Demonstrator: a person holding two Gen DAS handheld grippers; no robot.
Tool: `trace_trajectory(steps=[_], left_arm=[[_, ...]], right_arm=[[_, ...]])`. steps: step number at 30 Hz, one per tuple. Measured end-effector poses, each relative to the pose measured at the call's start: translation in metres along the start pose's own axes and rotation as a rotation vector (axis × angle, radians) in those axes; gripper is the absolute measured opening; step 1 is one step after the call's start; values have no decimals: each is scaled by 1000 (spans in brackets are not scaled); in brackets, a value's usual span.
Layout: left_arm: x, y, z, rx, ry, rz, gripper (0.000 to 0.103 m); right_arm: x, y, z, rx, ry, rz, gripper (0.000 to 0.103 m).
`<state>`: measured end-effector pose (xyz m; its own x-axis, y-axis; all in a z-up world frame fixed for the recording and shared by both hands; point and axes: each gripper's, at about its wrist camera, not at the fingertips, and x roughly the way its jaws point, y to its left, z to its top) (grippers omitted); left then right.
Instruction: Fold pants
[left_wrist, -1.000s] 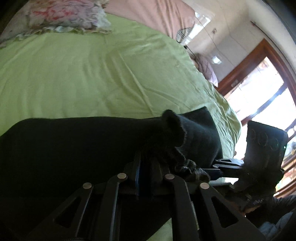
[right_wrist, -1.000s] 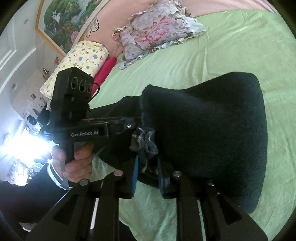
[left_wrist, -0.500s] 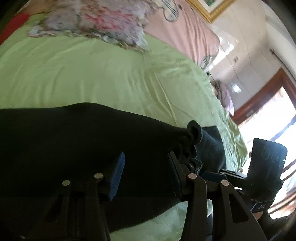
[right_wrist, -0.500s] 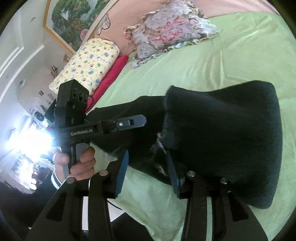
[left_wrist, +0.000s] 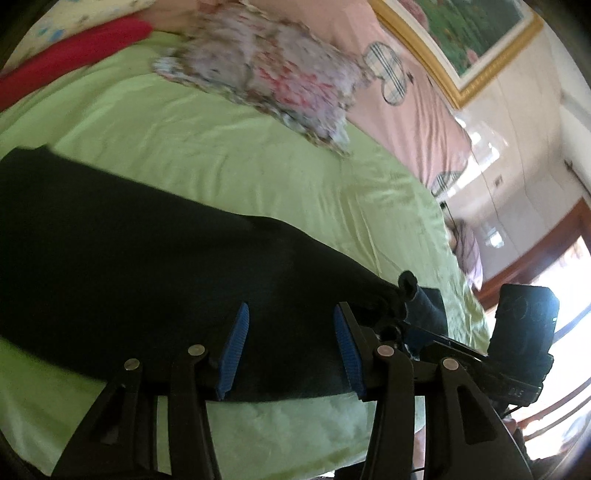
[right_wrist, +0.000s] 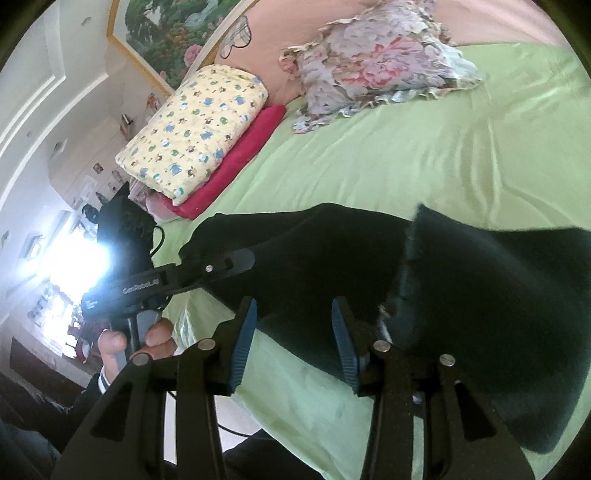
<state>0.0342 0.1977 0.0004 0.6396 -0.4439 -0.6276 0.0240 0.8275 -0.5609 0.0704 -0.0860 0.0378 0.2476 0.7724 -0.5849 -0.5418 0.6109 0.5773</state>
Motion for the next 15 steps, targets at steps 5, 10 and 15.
trace_trajectory(steps=[5, 10, 15], left_arm=[[-26, 15, -3, -52, -47, 35, 49], [-49, 29, -10, -112, -86, 55, 48], [-65, 45, -21, -157, -104, 84, 49]], right_arm=[[12, 10, 9, -22, 16, 19, 44], [25, 20, 20, -48, 29, 39, 44], [40, 34, 31, -80, 45, 61, 44]])
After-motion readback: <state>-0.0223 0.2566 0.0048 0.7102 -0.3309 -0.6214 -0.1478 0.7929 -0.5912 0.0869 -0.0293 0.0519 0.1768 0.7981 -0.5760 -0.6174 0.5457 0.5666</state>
